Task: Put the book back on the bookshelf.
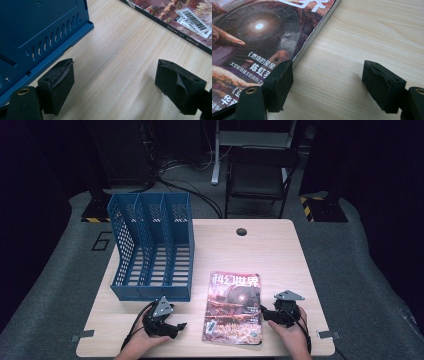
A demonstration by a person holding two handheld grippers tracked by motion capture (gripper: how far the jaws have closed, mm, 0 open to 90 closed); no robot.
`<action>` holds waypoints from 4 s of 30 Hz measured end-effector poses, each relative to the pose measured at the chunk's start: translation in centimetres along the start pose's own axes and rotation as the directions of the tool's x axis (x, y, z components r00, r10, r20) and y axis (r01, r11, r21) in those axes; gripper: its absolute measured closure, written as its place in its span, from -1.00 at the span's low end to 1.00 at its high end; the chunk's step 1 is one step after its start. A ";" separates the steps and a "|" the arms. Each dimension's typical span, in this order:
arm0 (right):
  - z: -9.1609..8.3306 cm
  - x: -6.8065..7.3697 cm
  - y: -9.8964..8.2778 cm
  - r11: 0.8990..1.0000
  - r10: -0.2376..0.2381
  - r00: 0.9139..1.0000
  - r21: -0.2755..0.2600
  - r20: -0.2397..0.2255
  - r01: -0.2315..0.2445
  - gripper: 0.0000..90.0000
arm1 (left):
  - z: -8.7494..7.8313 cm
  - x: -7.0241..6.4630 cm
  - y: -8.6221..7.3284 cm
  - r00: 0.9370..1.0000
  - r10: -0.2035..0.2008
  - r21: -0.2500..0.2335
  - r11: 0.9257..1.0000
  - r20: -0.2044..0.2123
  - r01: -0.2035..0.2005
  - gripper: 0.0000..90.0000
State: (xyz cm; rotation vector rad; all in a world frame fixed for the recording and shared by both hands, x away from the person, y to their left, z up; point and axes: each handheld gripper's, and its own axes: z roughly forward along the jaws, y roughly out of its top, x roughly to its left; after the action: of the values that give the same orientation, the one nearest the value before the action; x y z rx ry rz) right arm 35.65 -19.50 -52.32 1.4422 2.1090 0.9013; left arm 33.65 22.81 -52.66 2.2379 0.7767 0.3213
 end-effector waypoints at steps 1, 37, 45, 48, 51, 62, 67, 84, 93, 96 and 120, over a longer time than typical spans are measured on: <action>0.0 -0.1 0.1 1.000 -0.005 1.000 0.002 -0.003 0.005 -0.38 | -0.1 0.0 0.1 1.000 -0.001 0.013 1.000 0.002 0.001 -0.62; -1.2 2.6 0.8 0.998 0.054 0.987 0.032 -0.149 -0.049 -0.02 | 2.9 -5.0 5.5 0.985 -0.094 0.092 0.993 0.146 0.081 -0.14; -0.7 2.8 0.6 0.997 0.068 0.985 0.050 -0.156 -0.060 -0.03 | 3.8 -5.7 5.9 0.985 -0.094 0.097 0.992 0.144 0.080 -0.15; -0.5 3.1 0.7 0.997 0.065 0.984 0.053 -0.163 -0.057 -0.03 | 3.9 -6.1 5.9 0.989 -0.066 0.090 0.994 0.135 0.055 -0.15; -0.5 3.2 0.7 0.997 0.061 0.984 0.053 -0.165 -0.052 -0.02 | 4.0 -6.5 5.9 0.991 -0.048 0.088 0.995 0.128 0.036 -0.15; -0.4 3.4 0.7 0.997 0.063 0.984 0.050 -0.164 -0.055 0.01 | 3.9 -7.1 5.8 0.993 -0.043 0.089 0.995 0.112 0.033 -0.13; -0.5 3.7 0.8 0.996 0.073 0.984 0.064 -0.162 -0.063 0.09 | 3.5 -7.5 5.5 0.993 -0.049 0.106 0.994 0.112 0.037 -0.13; -0.5 4.7 1.2 0.990 0.125 0.978 0.080 -0.168 -0.113 -0.03 | 2.2 -8.2 4.5 0.992 -0.054 0.128 0.991 0.115 0.039 -0.14; 0.1 4.6 1.5 0.987 0.150 0.977 0.074 -0.155 -0.140 -0.02 | 2.2 -8.3 4.2 0.993 -0.047 0.105 0.994 0.104 0.036 -0.14; 0.3 4.7 1.6 0.986 0.161 0.974 0.071 -0.158 -0.151 -0.05 | 2.2 -8.3 4.2 0.993 -0.048 0.104 0.994 0.108 0.037 -0.14; -1.6 3.1 2.4 0.945 0.302 0.883 -0.007 -0.359 -0.326 0.07 | 2.2 -8.3 4.2 0.993 -0.048 0.104 0.994 0.104 0.037 -0.14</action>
State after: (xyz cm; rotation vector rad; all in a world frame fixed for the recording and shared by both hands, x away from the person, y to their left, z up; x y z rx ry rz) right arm 34.98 -16.41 -49.42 1.7255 2.0907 1.4393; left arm 29.92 14.10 -51.20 2.3096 0.7983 0.1436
